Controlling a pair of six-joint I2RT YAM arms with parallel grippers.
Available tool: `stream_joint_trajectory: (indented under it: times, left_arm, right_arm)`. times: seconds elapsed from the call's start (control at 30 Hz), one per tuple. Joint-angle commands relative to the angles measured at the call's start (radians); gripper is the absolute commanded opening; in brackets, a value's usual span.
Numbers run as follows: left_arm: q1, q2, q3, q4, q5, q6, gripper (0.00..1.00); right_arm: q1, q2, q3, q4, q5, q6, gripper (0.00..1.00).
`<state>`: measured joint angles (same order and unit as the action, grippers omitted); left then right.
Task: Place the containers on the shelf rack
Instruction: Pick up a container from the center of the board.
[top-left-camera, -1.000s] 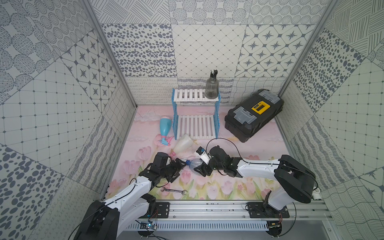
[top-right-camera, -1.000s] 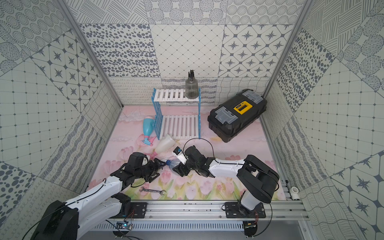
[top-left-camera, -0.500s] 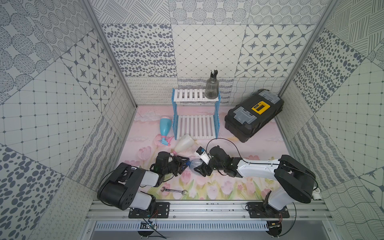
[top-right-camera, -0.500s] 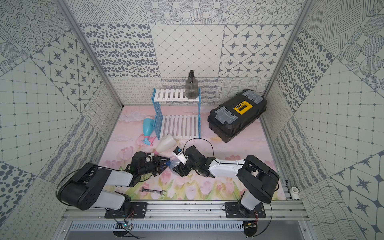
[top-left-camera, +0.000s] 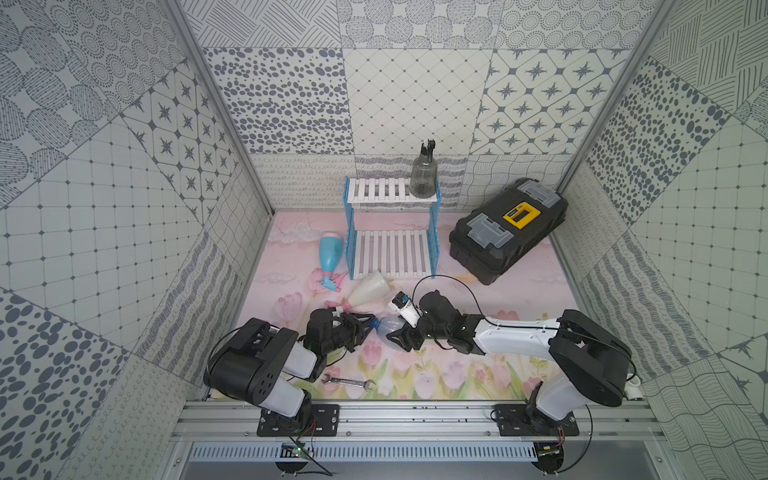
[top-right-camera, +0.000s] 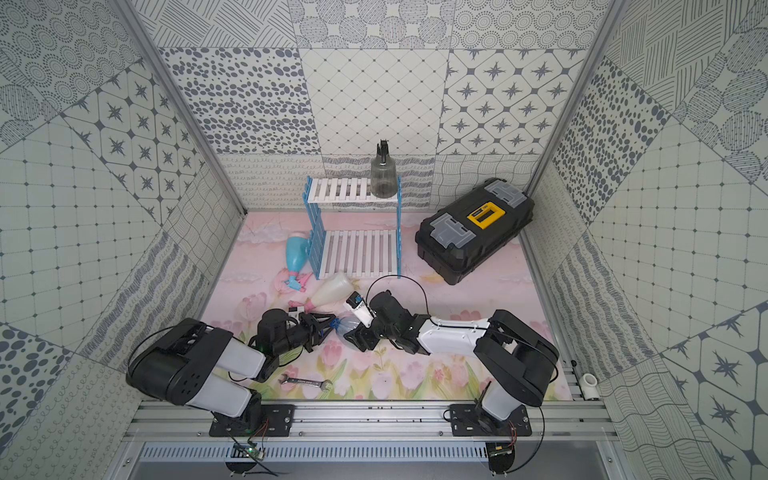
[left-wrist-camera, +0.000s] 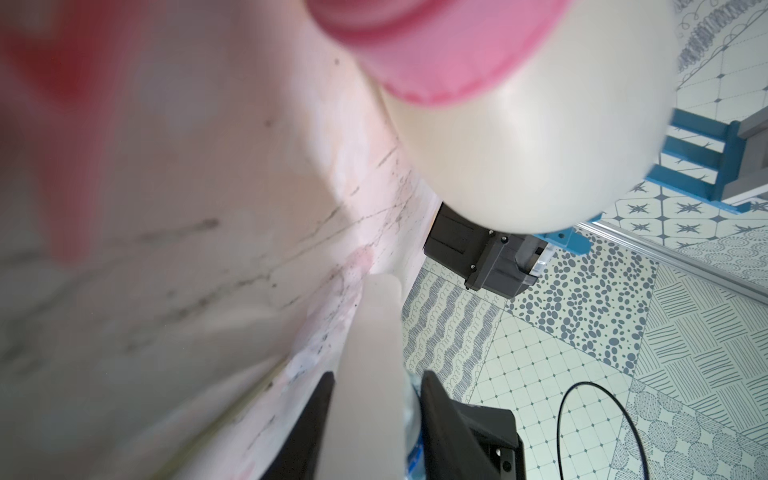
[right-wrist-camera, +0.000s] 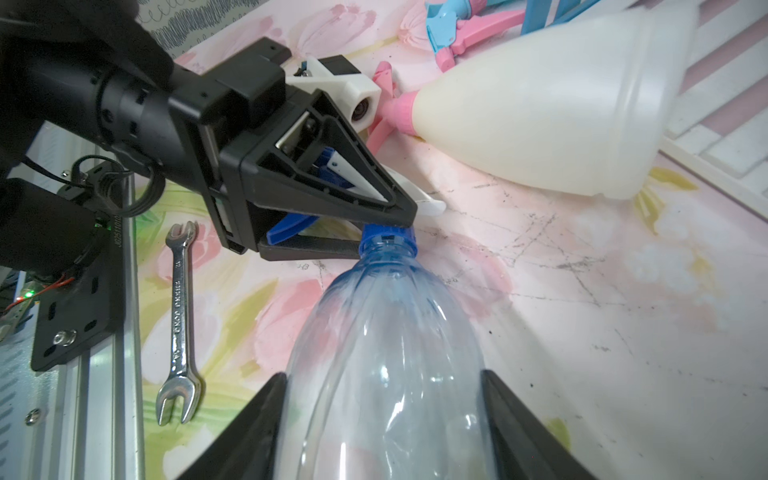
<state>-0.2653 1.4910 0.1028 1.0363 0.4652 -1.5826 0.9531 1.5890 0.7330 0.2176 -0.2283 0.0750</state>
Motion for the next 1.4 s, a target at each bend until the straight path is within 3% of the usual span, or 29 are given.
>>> stream_joint_trajectory:
  times: [0.0, 0.07, 0.2, 0.5, 0.67, 0.87, 0.97, 1.17, 1.37]
  left_arm:
    - [0.019, -0.184, 0.024, -0.255, 0.021, 0.033, 0.45]
    - [0.022, -0.290, 0.051, -0.444, 0.008, 0.086, 0.57]
    - [0.058, -0.483, 0.101, -0.680, -0.003, 0.145, 0.63]
    - [0.084, -0.488, 0.121, -0.694, 0.065, 0.163, 0.35]
    - [0.084, -0.489, 0.160, -0.799, 0.081, 0.246, 0.23]
    - [0.082, -0.536, 0.223, -0.983, 0.075, 0.373, 0.05]
    - [0.083, -0.566, 0.229, -1.006, 0.067, 0.393, 0.00]
    - [0.081, -0.601, 0.248, -1.005, 0.104, 0.445, 0.00]
    - [0.073, -0.741, 0.327, -1.158, 0.083, 0.627, 0.00]
  right_arm:
    - [0.003, -0.002, 0.002, 0.003, 0.000, 0.003, 0.58]
    - [0.002, -0.002, 0.003, 0.002, -0.001, 0.003, 0.58]
    - [0.001, 0.002, 0.004, 0.004, -0.005, 0.002, 0.58]
    - [0.001, -0.002, 0.002, 0.007, -0.002, 0.004, 0.58]
    - [0.001, -0.006, 0.002, 0.012, 0.003, 0.006, 0.58]
    - [0.001, -0.055, 0.002, 0.016, 0.020, 0.031, 0.79]
    - [0.001, -0.104, 0.008, 0.000, 0.026, 0.049, 0.86]
    - [0.001, -0.244, 0.031, -0.088, 0.060, 0.064, 0.96]
    - [-0.031, -0.399, 0.057, -0.157, 0.074, 0.094, 0.97]
